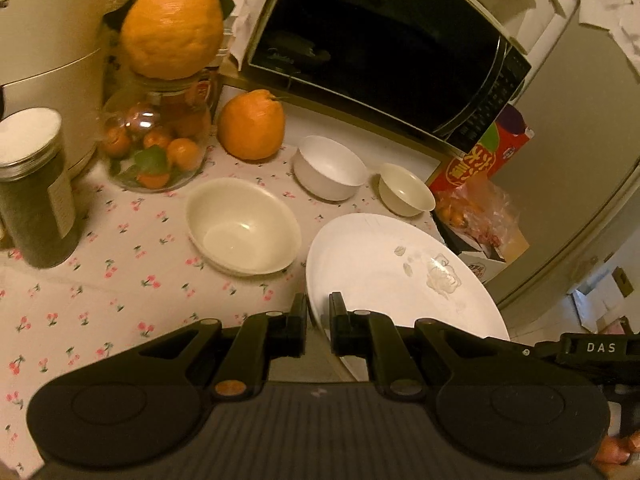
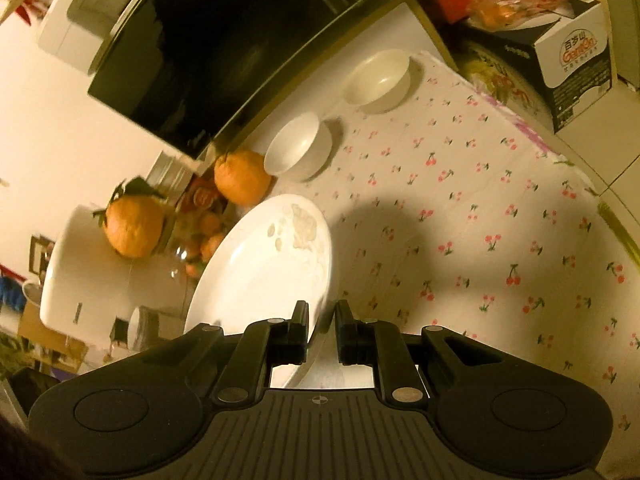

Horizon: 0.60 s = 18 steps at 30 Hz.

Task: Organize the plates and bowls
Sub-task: 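Lift the white plate with both grippers and carry it over the blue plate stack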

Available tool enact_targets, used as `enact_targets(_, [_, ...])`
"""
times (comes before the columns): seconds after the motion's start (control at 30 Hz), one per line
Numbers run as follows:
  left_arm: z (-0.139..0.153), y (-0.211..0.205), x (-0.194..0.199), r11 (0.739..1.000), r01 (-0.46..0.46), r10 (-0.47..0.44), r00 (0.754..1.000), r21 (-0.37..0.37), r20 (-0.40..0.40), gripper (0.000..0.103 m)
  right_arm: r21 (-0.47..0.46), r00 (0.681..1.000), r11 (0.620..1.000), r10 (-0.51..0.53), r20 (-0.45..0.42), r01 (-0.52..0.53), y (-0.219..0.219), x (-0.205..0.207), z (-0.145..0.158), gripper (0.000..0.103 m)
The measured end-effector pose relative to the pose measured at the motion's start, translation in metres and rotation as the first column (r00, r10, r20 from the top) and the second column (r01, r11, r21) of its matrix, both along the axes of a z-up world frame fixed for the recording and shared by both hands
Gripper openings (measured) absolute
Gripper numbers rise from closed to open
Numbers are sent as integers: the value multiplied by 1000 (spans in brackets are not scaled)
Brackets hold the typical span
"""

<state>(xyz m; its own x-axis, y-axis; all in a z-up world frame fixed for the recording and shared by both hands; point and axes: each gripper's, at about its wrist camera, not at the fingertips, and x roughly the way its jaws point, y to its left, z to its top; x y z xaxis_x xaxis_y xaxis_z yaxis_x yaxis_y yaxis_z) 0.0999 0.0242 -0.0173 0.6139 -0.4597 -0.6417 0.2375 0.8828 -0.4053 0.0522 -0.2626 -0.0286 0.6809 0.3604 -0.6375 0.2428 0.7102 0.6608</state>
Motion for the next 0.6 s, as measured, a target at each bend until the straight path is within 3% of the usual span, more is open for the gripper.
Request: enact_targets(0.6, [-22,35,-28,999,9,-5,995,39,-95,9,-59,991,992,110,-71,-114,42,-10,-11,15])
